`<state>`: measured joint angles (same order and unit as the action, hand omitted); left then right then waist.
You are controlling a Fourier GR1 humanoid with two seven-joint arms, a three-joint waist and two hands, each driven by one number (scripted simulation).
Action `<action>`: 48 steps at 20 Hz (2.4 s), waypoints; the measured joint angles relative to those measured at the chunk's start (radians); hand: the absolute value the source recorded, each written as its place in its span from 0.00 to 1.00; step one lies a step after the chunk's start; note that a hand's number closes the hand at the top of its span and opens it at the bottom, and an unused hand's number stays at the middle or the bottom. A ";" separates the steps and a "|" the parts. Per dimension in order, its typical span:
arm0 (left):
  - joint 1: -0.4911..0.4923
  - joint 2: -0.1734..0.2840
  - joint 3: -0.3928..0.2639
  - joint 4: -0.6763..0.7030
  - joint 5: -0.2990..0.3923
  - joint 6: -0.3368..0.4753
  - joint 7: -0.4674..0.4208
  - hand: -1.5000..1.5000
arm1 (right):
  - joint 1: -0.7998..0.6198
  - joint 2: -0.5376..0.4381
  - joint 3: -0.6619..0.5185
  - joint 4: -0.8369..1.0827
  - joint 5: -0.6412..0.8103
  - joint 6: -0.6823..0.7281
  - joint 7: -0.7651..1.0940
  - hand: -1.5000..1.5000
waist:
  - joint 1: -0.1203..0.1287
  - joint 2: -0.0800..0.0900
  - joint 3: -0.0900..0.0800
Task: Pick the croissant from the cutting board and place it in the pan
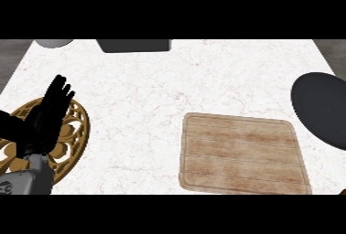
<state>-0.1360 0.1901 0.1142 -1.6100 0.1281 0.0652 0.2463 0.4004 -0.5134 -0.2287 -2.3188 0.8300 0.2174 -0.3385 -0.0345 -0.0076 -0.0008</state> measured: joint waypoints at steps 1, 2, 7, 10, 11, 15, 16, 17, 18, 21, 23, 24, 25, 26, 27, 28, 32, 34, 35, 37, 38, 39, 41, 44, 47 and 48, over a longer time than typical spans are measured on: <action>0.001 -0.002 -0.004 -0.005 -0.003 0.000 0.001 0.50 | -0.004 0.000 -0.039 -0.001 -0.019 0.020 0.000 1.00 | 0.004 0.001 0.000; -0.003 0.003 0.000 -0.005 0.000 -0.004 0.002 0.50 | -0.018 0.000 -0.072 0.001 -0.038 0.040 0.003 1.00 | 0.007 0.002 0.000; -0.028 -0.001 -0.003 0.013 -0.004 -0.007 0.002 0.50 | -0.140 -0.012 -0.219 0.046 -0.199 0.140 0.063 1.00 | 0.023 0.005 0.000; -0.031 -0.010 -0.009 0.018 -0.009 -0.006 -0.004 0.50 | -0.217 -0.023 -0.279 0.137 -0.256 0.154 0.078 1.00 | 0.029 0.007 0.000; -0.032 -0.018 -0.017 0.023 -0.015 -0.005 -0.012 0.50 | -0.247 -0.039 -0.298 0.190 -0.268 0.154 0.068 1.00 | 0.032 0.007 0.000; -0.023 -0.021 -0.017 0.024 -0.013 -0.016 -0.022 0.50 | -0.364 -0.087 -0.334 0.406 -0.278 0.129 0.023 1.00 | 0.040 0.009 0.001; -0.034 -0.019 -0.013 0.037 -0.014 -0.015 -0.023 0.50 | -0.396 -0.104 -0.342 0.474 -0.279 0.117 -0.001 1.00 | 0.042 0.010 0.001; -0.027 -0.019 -0.011 0.035 -0.013 -0.018 -0.031 0.50 | -0.422 -0.115 -0.345 0.531 -0.279 0.109 -0.020 1.00 | 0.043 0.010 0.001; -0.031 -0.018 -0.013 0.028 -0.014 -0.017 -0.021 0.50 | -0.452 -0.133 -0.349 0.596 -0.277 0.100 -0.041 1.00 | 0.045 0.010 0.001; -0.041 -0.029 -0.022 0.040 -0.027 -0.010 -0.030 0.50 | -0.544 -0.180 -0.355 0.798 -0.268 0.061 -0.106 1.00 | 0.049 0.012 0.002; -0.050 -0.035 -0.027 0.043 -0.029 -0.007 -0.022 0.50 | -0.597 -0.194 -0.336 0.933 -0.241 0.015 -0.164 1.00 | 0.051 0.012 0.002; -0.051 -0.036 -0.027 0.045 -0.029 -0.007 -0.022 0.50 | -0.633 -0.209 -0.327 0.999 -0.233 0.002 -0.189 1.00 | 0.053 0.013 0.002; -0.050 -0.034 -0.027 0.037 -0.026 -0.012 -0.019 0.50 | -0.660 -0.216 -0.319 1.068 -0.223 -0.019 -0.225 1.00 | 0.057 0.013 0.002; -0.049 -0.030 -0.022 0.031 -0.024 -0.011 -0.011 0.50 | -0.679 -0.218 -0.310 1.123 -0.217 -0.038 -0.261 1.00 | 0.056 0.013 0.002; -0.033 -0.037 -0.030 0.022 -0.029 -0.011 -0.017 0.50 | -0.706 -0.214 -0.291 1.170 -0.203 -0.058 -0.283 1.00 | 0.058 0.013 0.002; -0.046 -0.033 -0.025 0.041 -0.028 -0.014 -0.024 0.50 | -0.735 -0.221 -0.281 1.234 -0.193 -0.072 -0.312 1.00 | 0.059 0.015 0.002; -0.041 -0.040 -0.033 0.028 -0.035 -0.012 -0.026 0.50 | -0.814 -0.211 -0.240 1.455 -0.149 -0.152 -0.437 1.00 | 0.066 0.017 0.003; -0.029 -0.041 -0.033 0.027 -0.034 -0.018 -0.035 0.50 | -0.859 -0.207 -0.227 1.567 -0.125 -0.204 -0.491 1.00 | 0.067 0.017 0.003; -0.032 -0.043 -0.037 0.020 -0.038 -0.014 -0.028 0.50 | -0.885 -0.209 -0.218 1.616 -0.110 -0.224 -0.509 1.00 | 0.066 0.017 0.003; -0.035 -0.040 -0.036 0.015 -0.033 -0.020 -0.019 0.50 | -0.914 -0.212 -0.202 1.704 -0.070 -0.282 -0.526 1.00 | 0.073 0.020 0.004; -0.039 -0.040 -0.036 0.013 -0.031 -0.020 -0.013 0.50 | -0.928 -0.209 -0.198 1.748 -0.058 -0.294 -0.524 1.00 | 0.074 0.020 0.004; -0.041 -0.043 -0.039 0.016 -0.036 -0.017 -0.017 0.50 | -0.940 -0.205 -0.200 1.788 -0.053 -0.299 -0.506 0.00 | 0.075 0.021 0.004; -0.052 -0.030 -0.026 0.018 -0.022 -0.029 -0.010 0.50 | -0.964 -0.211 -0.203 1.861 -0.042 -0.294 -0.468 0.00 | 0.079 0.023 0.005; -0.068 -0.044 -0.036 0.035 -0.034 -0.017 -0.014 0.50 | -1.004 -0.232 -0.197 1.958 -0.026 -0.257 -0.454 0.00 | 0.080 0.026 0.005; -0.068 -0.042 -0.031 0.036 -0.032 -0.019 -0.019 0.50 | -1.024 -0.240 -0.196 2.031 -0.018 -0.243 -0.483 0.00 | 0.082 0.026 0.006; -0.065 -0.036 -0.027 0.028 -0.028 -0.024 -0.011 0.50 | -1.028 -0.245 -0.203 2.050 -0.024 -0.233 -0.499 0.00 | 0.082 0.026 0.006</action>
<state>-0.2011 0.1543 0.0869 -1.5816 0.0998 0.0416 0.2354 -0.6272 -0.7582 -0.4315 -0.2687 0.8060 -0.0159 -0.8377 0.0471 0.0183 0.0052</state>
